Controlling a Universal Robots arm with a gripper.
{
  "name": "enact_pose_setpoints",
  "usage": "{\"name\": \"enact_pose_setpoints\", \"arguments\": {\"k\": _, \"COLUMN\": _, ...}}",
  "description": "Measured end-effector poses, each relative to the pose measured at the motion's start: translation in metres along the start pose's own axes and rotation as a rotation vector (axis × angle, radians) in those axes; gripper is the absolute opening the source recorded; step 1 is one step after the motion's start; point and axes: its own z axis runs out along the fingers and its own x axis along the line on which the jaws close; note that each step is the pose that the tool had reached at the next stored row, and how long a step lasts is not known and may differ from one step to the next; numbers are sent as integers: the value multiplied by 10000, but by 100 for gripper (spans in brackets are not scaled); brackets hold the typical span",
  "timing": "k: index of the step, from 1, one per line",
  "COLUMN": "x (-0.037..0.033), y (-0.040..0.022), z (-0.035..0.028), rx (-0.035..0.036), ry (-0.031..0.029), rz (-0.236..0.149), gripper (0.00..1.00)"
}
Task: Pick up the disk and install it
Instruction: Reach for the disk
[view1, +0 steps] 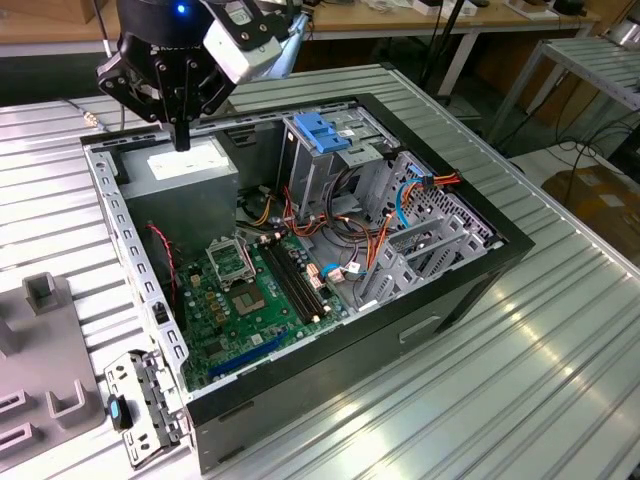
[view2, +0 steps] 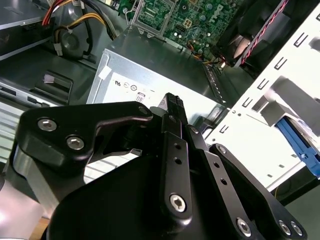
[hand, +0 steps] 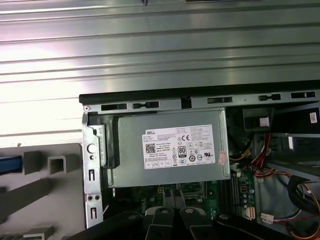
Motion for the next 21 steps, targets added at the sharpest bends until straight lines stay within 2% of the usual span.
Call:
{"name": "enact_pose_setpoints", "arguments": {"k": 11, "x": 84, "y": -6, "z": 2, "rx": 3, "ry": 39, "rz": 1, "gripper": 11}}
{"name": "enact_pose_setpoints", "arguments": {"k": 13, "x": 92, "y": -7, "z": 2, "rx": 5, "ry": 60, "rz": 2, "gripper": 11}}
{"name": "enact_pose_setpoints", "arguments": {"k": 21, "x": 115, "y": -9, "z": 3, "rx": 6, "ry": 76, "rz": 3, "gripper": 11}}
